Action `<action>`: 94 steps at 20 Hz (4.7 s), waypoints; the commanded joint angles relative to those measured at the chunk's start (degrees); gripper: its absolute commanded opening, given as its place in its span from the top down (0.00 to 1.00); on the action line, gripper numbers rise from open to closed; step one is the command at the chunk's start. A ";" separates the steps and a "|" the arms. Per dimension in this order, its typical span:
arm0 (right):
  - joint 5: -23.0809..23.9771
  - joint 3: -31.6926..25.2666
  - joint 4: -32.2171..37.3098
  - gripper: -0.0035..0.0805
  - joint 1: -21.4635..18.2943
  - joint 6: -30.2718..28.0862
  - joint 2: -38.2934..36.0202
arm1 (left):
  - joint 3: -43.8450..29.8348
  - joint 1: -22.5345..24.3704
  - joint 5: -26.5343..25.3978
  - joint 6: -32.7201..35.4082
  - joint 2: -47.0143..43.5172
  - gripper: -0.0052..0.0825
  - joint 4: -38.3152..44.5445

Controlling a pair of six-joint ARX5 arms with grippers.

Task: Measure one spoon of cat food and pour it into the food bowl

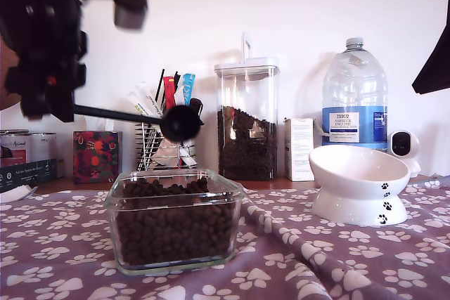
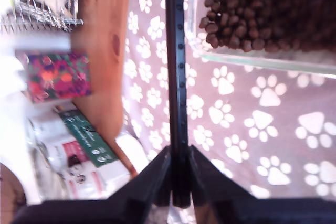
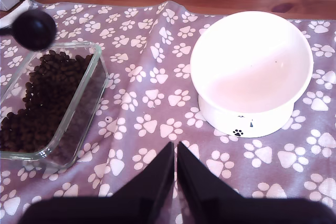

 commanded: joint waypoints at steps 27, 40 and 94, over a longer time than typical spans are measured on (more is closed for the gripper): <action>-0.33 0.17 0.24 0.97 -0.09 3.06 -0.02 | 0.15 -11.65 -14.75 26.10 12.90 0.97 6.67; -0.31 0.17 -0.37 0.97 -0.09 3.06 -0.02 | 0.17 -11.78 6.84 11.74 4.26 0.97 -12.87; -4.44 0.17 -1.40 0.97 0.68 3.21 -0.02 | 6.67 6.21 31.71 -20.92 4.33 0.97 -23.34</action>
